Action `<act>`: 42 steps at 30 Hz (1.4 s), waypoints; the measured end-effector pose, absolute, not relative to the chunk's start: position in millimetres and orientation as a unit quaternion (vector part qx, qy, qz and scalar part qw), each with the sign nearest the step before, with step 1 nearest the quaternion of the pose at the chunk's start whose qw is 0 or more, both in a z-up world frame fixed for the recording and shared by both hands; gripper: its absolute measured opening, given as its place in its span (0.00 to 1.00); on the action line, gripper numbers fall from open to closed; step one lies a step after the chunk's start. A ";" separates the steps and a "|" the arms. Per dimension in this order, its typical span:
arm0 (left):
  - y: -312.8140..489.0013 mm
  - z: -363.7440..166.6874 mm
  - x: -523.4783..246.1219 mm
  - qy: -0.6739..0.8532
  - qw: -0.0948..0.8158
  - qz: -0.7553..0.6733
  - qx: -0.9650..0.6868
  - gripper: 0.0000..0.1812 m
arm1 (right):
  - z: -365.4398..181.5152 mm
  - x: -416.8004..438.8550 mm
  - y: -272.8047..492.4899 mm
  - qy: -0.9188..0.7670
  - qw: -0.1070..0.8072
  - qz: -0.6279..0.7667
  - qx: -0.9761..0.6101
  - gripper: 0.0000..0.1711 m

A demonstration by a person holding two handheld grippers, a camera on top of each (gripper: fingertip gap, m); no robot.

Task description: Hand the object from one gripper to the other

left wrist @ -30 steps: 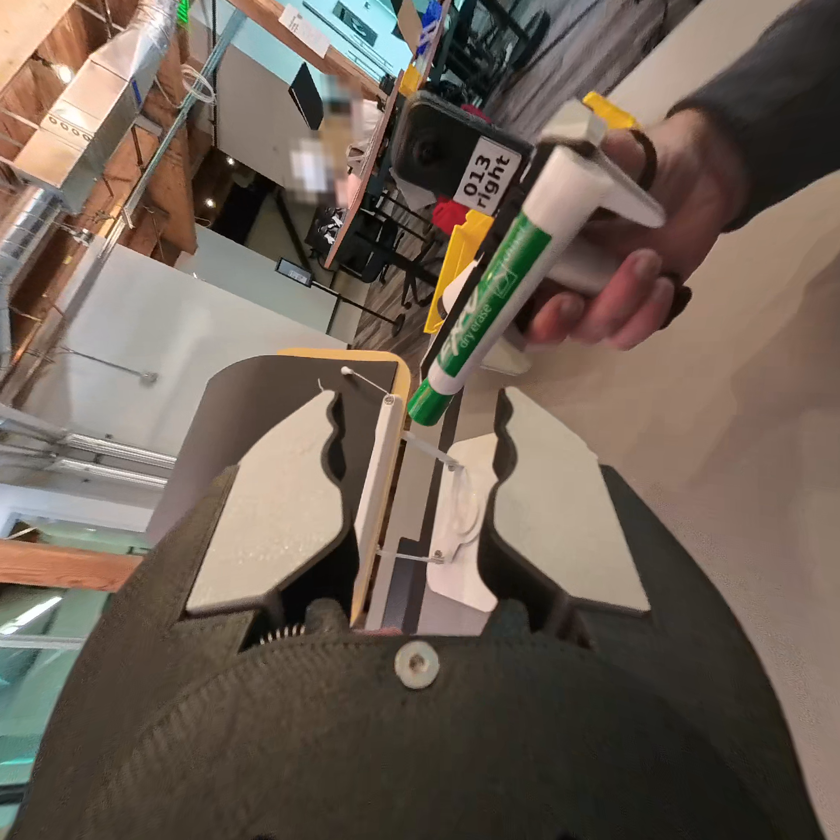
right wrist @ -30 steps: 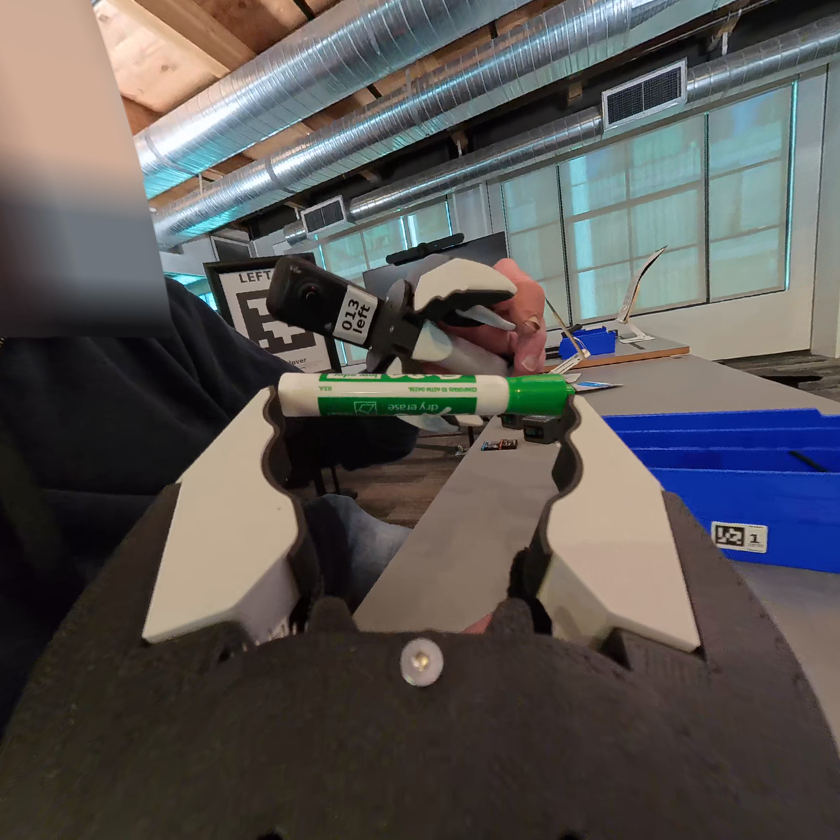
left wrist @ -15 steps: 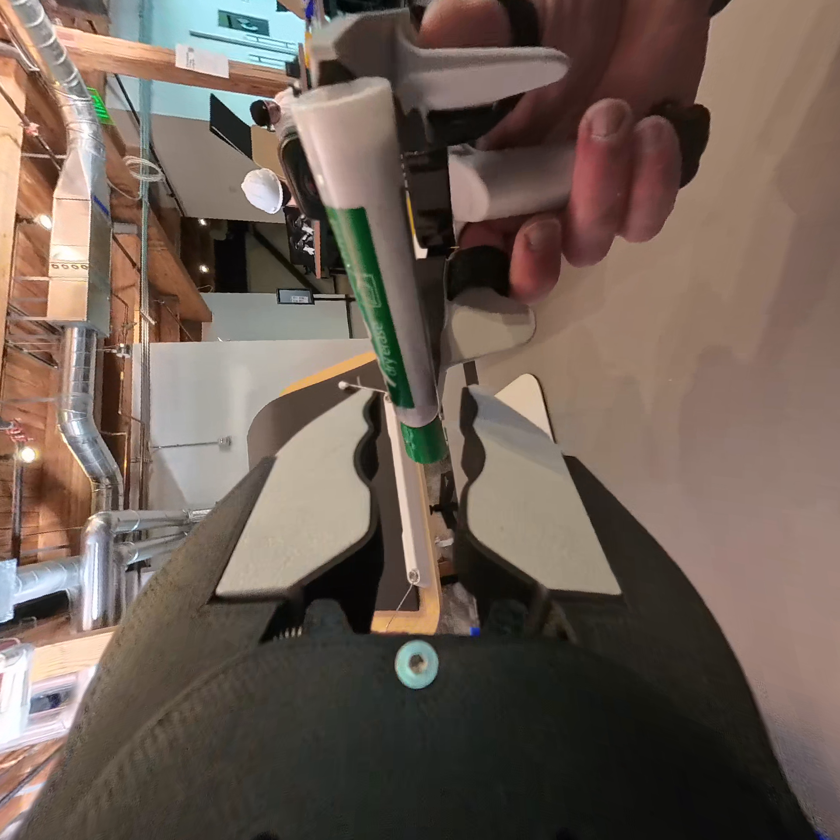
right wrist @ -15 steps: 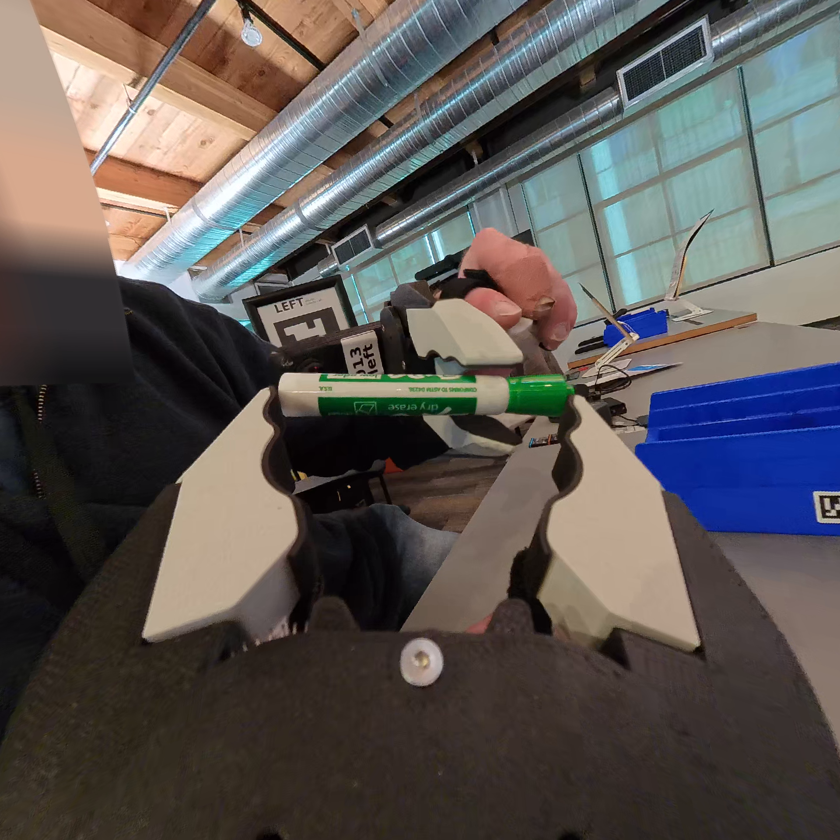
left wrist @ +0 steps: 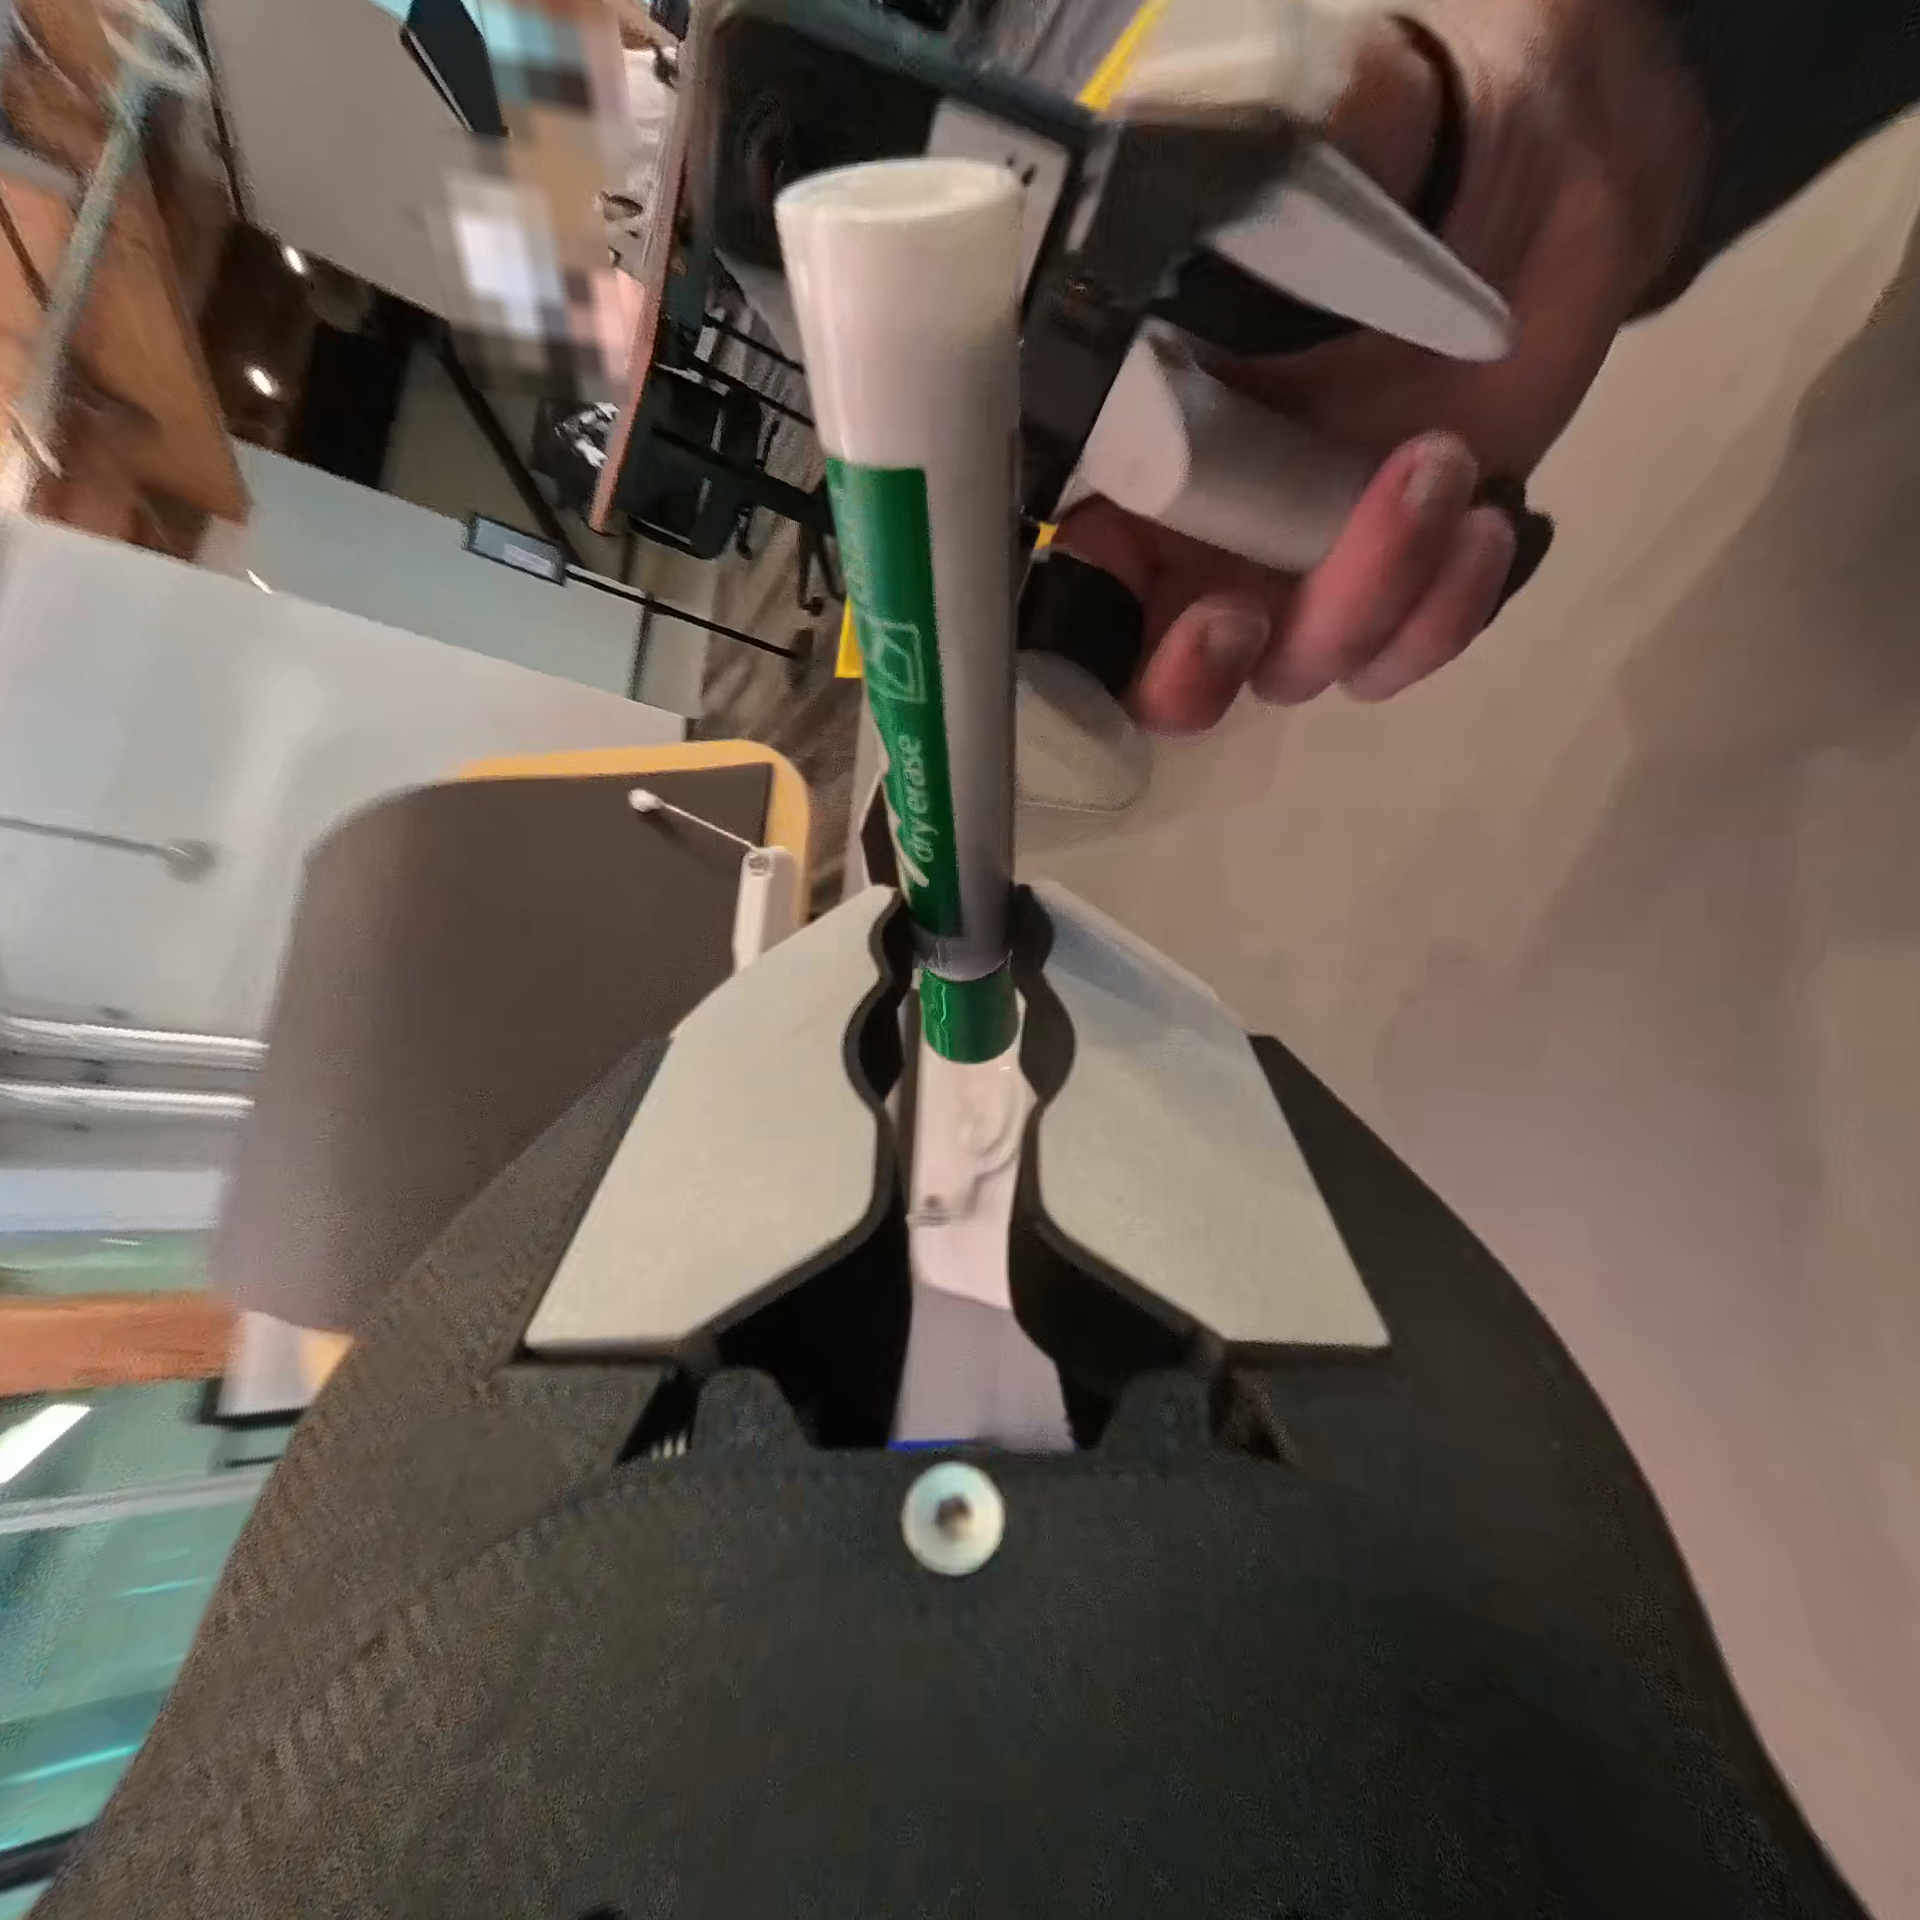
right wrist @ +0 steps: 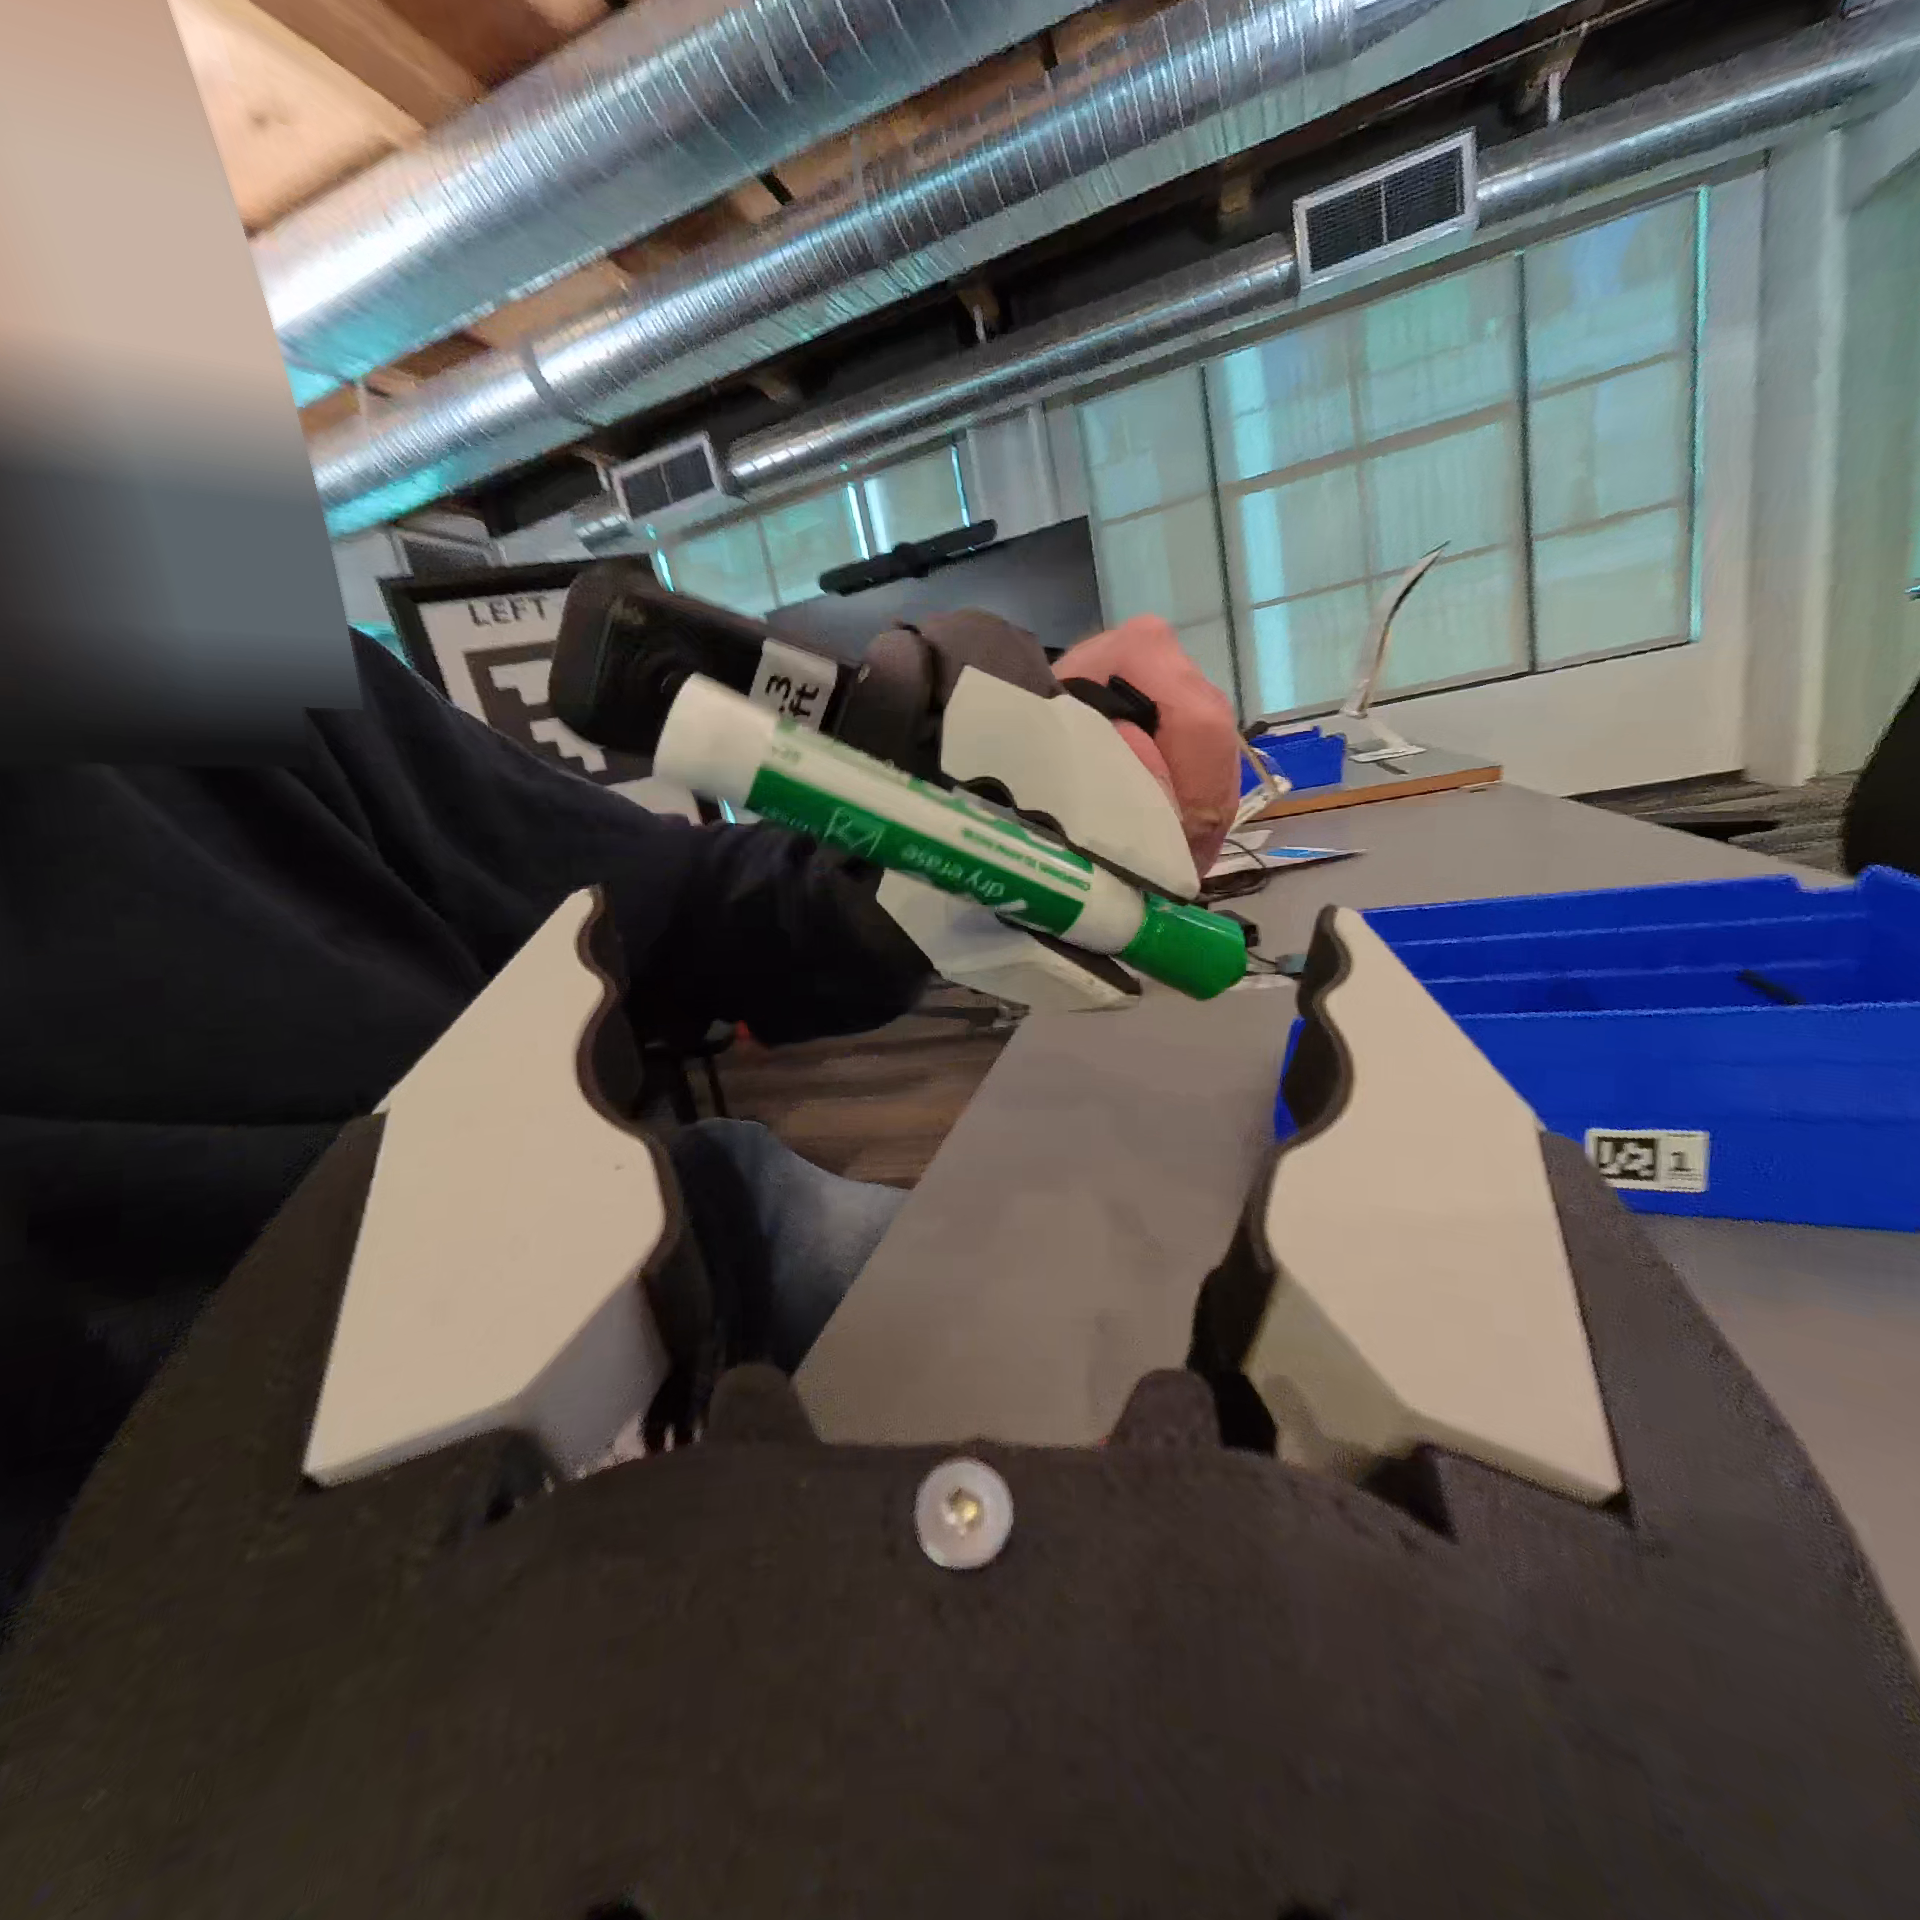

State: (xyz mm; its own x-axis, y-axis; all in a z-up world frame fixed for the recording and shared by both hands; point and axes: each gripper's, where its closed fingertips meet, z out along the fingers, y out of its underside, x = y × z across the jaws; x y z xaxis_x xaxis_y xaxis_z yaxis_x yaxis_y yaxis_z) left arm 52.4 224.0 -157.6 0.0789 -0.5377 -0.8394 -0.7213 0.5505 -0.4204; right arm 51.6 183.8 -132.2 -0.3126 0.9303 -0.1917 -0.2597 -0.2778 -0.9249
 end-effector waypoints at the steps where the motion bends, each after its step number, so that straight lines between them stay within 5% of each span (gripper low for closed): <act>1: 223.9 -156.6 51.4 0.663 0.568 0.055 -0.484 0.10 | -128.5 54.0 182.7 -0.425 0.439 0.686 -0.394 0.74; 9: 211.6 -166.7 58.9 0.555 0.459 -0.271 -0.638 0.10 | -139.8 48.0 200.0 -0.599 0.640 0.299 -0.377 0.72; 13: 204.0 -156.3 66.1 0.448 0.364 -0.465 -0.672 0.10 | -145.0 44.8 206.8 -0.659 0.665 0.122 -0.329 0.79; 24: 178.8 -178.3 79.9 0.431 0.235 -0.543 -0.682 0.10 | -155.4 33.3 214.9 -0.702 0.633 0.108 -0.308 0.86; 42: 172.9 -172.7 85.7 0.413 0.242 -0.590 -0.650 0.12 | -154.5 35.7 210.9 -0.689 0.633 0.130 -0.328 0.84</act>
